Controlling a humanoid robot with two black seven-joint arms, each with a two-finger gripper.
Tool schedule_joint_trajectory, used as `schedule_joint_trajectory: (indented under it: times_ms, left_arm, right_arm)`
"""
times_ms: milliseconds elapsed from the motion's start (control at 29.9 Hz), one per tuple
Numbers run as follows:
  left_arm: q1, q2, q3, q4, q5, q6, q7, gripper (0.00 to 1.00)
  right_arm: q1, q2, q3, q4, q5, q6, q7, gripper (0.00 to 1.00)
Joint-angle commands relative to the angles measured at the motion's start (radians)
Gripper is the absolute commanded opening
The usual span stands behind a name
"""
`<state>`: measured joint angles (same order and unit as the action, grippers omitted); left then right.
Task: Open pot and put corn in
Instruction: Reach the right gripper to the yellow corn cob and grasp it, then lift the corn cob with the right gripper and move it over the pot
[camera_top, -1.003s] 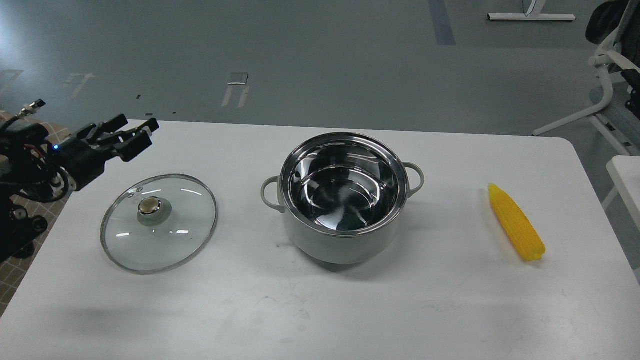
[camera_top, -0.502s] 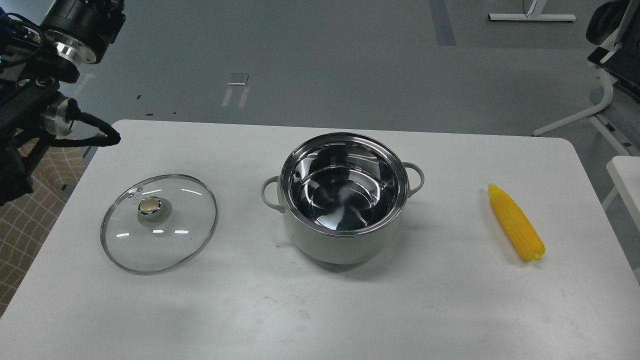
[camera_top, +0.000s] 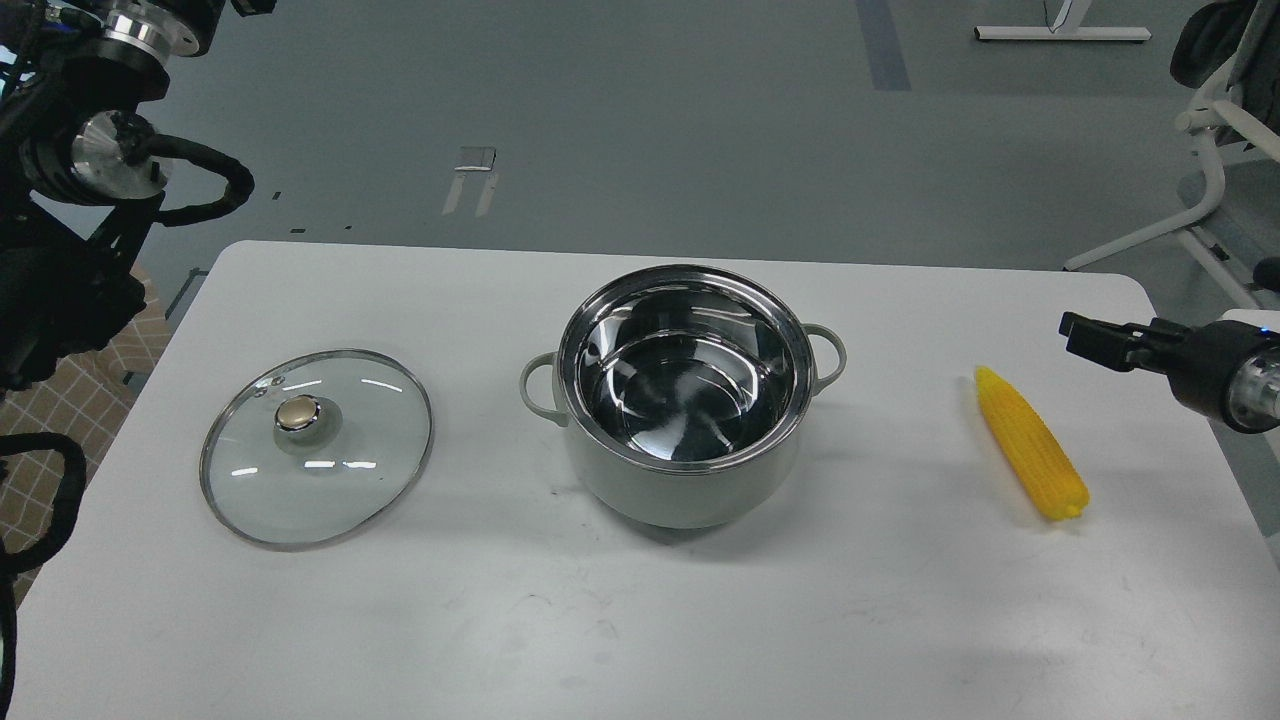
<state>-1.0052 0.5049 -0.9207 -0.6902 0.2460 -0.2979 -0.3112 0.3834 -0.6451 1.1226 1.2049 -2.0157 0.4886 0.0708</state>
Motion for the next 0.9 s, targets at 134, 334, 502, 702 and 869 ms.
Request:
schedule_joint_trajectory:
  times_ms: [134, 334, 502, 702, 869]
  left_arm:
    - [0.0, -0.043, -0.009, -0.005, -0.001, -0.004, 0.006, 0.97]
    - [0.002, -0.043, -0.009, -0.008, -0.001, -0.004, 0.006, 0.97]
    - [0.002, -0.043, -0.009, -0.012, -0.001, -0.004, 0.004, 0.97]
    - [0.0, -0.062, -0.009, -0.014, -0.001, 0.006, 0.001, 0.97]
    - [0.0, -0.057, -0.007, -0.015, -0.001, 0.008, 0.003, 0.97]
  right_arm:
    - [-0.052, 0.085, -0.052, -0.062, -0.021, -0.019, -0.003, 0.9]
    - [-0.09, 0.096, -0.086, -0.062, -0.087, -0.022, -0.009, 0.73]
    - [-0.097, 0.097, -0.08, -0.059, -0.087, -0.03, -0.019, 0.32]
    - [-0.1, 0.097, -0.076, -0.061, -0.084, -0.125, -0.034, 0.0]
    - [-0.095, 0.097, -0.058, -0.053, -0.081, -0.169, -0.034, 0.0]
